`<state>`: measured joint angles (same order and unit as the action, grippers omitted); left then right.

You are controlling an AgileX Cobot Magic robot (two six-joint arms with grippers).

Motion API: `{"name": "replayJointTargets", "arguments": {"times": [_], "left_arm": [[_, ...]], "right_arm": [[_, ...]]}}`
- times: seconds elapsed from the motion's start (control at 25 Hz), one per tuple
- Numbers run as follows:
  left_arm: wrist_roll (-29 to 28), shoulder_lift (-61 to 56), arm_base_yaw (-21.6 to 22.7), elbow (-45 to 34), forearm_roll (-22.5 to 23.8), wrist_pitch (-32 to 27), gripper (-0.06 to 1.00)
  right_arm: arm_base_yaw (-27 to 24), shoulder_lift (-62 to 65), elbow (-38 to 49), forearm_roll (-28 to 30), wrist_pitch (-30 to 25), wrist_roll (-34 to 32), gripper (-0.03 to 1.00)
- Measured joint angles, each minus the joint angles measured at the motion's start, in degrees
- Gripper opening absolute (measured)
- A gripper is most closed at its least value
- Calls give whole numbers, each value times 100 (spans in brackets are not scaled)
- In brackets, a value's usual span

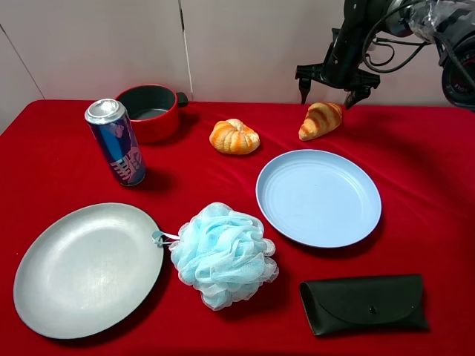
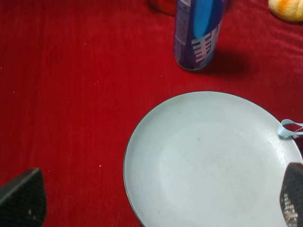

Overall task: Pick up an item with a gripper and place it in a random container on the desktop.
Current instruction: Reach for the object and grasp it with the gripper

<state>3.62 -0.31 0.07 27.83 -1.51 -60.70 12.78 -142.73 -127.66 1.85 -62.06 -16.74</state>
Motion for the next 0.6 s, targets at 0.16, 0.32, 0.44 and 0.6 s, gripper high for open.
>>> {"name": "replayJointTargets", "arguments": {"times": [0.16,0.32,0.44,0.6], "left_arm": [[0,0,0,0,0,0,100],[0,0,0,0,0,0,100],[0,0,0,0,0,0,100],[0,0,0,0,0,0,100]], "right_arm": [[-18,-30,0,18,218,-23,69],[-31,-130,0,18,275,-42,69],[-33,-235,0,-9,305,-49,69],[-33,-364,-6,-67,323,-54,69]]}}
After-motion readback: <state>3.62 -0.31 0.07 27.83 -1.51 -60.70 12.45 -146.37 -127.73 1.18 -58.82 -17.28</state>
